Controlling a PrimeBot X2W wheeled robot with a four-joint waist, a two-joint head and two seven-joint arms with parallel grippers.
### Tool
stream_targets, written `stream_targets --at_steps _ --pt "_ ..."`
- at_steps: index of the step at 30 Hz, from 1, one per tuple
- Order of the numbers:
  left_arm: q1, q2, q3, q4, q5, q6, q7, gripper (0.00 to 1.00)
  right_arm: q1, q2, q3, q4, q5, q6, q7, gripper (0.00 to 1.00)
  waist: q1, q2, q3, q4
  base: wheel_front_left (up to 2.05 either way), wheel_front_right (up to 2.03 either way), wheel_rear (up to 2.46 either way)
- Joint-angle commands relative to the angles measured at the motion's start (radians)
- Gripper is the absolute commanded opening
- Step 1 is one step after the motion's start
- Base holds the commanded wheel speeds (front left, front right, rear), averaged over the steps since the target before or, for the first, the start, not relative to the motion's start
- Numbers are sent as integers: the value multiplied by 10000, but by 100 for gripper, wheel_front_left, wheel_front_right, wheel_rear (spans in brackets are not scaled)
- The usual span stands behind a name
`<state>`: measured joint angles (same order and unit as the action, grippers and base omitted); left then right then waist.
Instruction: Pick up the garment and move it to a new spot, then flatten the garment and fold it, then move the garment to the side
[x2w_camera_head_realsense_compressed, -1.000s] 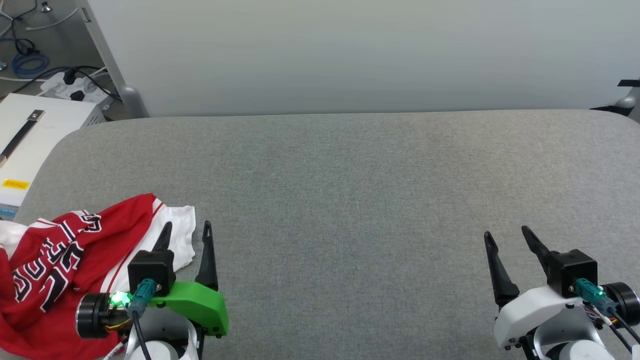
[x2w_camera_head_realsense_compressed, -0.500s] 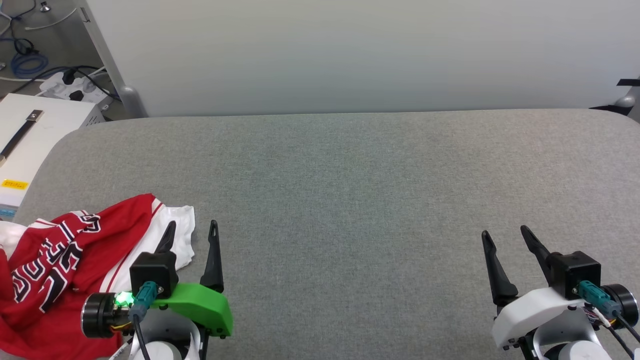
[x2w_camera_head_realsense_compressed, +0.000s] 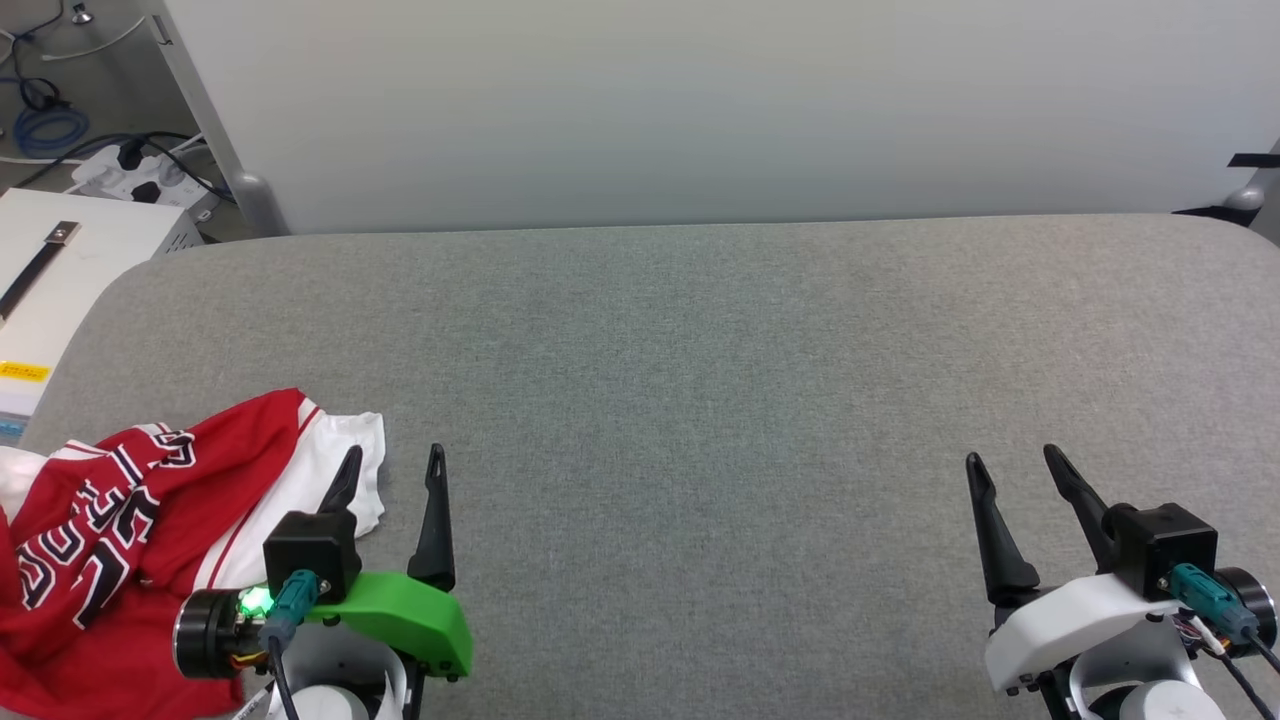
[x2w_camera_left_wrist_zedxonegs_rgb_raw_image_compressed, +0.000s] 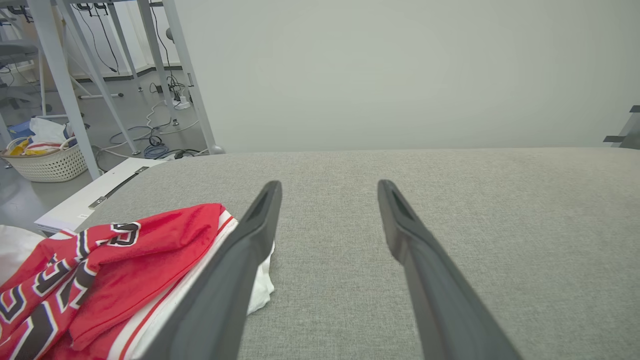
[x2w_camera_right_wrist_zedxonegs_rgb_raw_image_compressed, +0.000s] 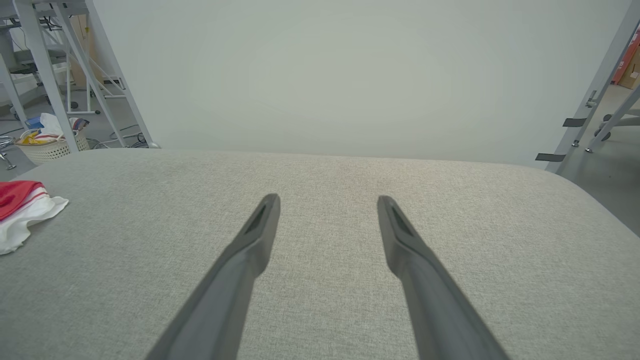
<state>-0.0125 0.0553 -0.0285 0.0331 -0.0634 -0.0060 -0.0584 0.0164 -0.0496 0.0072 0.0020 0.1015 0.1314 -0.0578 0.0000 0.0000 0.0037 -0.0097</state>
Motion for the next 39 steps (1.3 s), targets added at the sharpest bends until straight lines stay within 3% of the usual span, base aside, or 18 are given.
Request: stream_targets --at_steps 1,22,39 --pt "-99 -14 -38 68 -133 -80 -105 100 -52 -5 31 -48 127 -2 -108 100 0 0 2 -7 0 0 0" --pt "-244 -22 -123 434 -386 -165 -540 100 -89 -4 123 -153 436 -3 -319 100 0 0 18 187 0 0 0" --pt "-403 67 143 708 -367 -351 -894 100 -68 -275 788 -387 590 -4 -271 100 0 0 30 1799 0 0 0"
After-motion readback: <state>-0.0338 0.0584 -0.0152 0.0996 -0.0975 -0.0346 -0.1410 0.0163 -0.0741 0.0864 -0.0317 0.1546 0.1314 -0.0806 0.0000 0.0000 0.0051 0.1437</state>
